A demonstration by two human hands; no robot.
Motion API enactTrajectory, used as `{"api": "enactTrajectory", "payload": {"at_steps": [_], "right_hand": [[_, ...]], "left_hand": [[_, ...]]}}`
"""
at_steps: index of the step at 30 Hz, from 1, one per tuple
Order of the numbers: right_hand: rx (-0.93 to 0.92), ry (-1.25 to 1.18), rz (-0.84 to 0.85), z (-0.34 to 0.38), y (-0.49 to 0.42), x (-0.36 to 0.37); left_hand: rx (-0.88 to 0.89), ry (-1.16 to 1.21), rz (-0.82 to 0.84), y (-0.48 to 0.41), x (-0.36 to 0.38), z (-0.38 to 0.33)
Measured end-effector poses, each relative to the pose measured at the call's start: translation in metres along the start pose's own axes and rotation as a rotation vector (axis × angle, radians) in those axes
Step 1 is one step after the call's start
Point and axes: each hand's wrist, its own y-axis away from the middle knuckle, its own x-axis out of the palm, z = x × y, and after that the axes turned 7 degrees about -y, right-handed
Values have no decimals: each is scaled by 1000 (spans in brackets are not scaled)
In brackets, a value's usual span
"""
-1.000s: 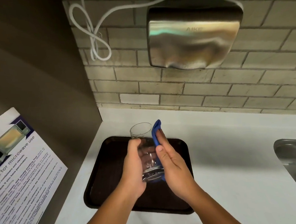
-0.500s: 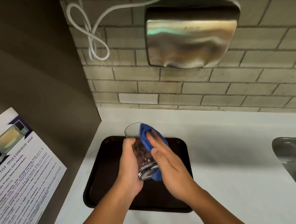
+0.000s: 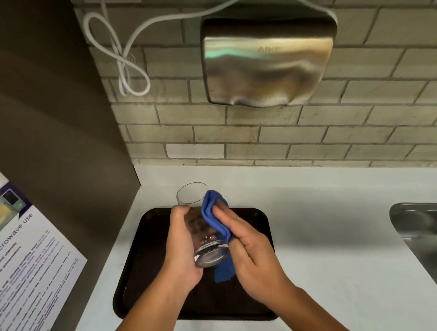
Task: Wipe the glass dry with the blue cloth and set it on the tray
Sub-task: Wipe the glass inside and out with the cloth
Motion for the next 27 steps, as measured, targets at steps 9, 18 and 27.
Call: {"api": "enactTrajectory", "payload": {"at_steps": [9, 18, 27], "right_hand": [[339, -521, -88, -15, -23, -10], [384, -635, -121, -22, -17, 3], [305, -365, -88, -18, -17, 16]], "left_hand": [[-84, -146, 105, 12, 10, 10], [-7, -313, -136, 8, 1, 9], [-26, -260, -142, 4, -3, 9]]}}
